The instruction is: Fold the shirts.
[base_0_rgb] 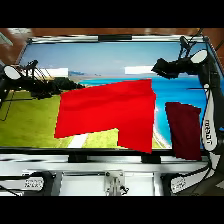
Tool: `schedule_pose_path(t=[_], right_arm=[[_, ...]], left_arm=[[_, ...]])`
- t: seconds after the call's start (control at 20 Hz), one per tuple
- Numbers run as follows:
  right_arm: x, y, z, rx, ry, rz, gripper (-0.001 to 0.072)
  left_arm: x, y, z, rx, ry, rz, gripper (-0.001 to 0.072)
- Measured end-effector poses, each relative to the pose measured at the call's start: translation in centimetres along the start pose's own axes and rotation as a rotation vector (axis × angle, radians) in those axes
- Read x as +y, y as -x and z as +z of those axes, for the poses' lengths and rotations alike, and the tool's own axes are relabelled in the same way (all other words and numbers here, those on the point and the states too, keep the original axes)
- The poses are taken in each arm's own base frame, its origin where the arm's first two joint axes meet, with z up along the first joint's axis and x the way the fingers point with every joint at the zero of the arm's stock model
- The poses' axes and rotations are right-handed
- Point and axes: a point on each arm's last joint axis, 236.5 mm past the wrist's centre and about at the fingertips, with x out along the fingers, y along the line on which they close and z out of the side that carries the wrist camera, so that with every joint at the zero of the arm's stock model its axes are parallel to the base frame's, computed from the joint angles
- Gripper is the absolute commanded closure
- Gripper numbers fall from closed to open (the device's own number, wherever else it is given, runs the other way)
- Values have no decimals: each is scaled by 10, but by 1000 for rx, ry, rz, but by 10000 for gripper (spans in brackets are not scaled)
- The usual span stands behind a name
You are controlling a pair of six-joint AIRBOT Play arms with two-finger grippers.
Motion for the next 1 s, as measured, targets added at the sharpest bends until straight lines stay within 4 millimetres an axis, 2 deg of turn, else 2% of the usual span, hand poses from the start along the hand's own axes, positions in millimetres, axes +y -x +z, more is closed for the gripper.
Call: schedule_pose_path(t=[0.05,0.15,0.2,0.25,0.3,0.4,0.55,0.7,1.0], right_arm=[[-7,13,-6,31,28,-34,188],[-31,40,-26,123,63,-124,213],[-44,54,-38,175,62,-164,215],[-55,68,-51,229,49,-190,215],[-64,80,-67,286,22,-201,215],[-68,94,-91,366,-25,-176,215],[-65,101,-111,424,-69,-126,215],[-60,102,-116,430,-85,-91,214],[-55,101,-115,422,-95,-67,214]], left_arm=[[9,5,-11,52,8,14,244],[30,15,-40,154,47,32,242],[37,19,-59,202,71,26,200],[42,19,-86,267,104,4,146],[45,17,-112,321,136,-27,143],[50,10,-160,398,203,-84,90],[49,-1,-205,438,272,-186,93],[48,-14,-222,422,310,-237,104],[52,-36,-215,334,318,-234,110]])
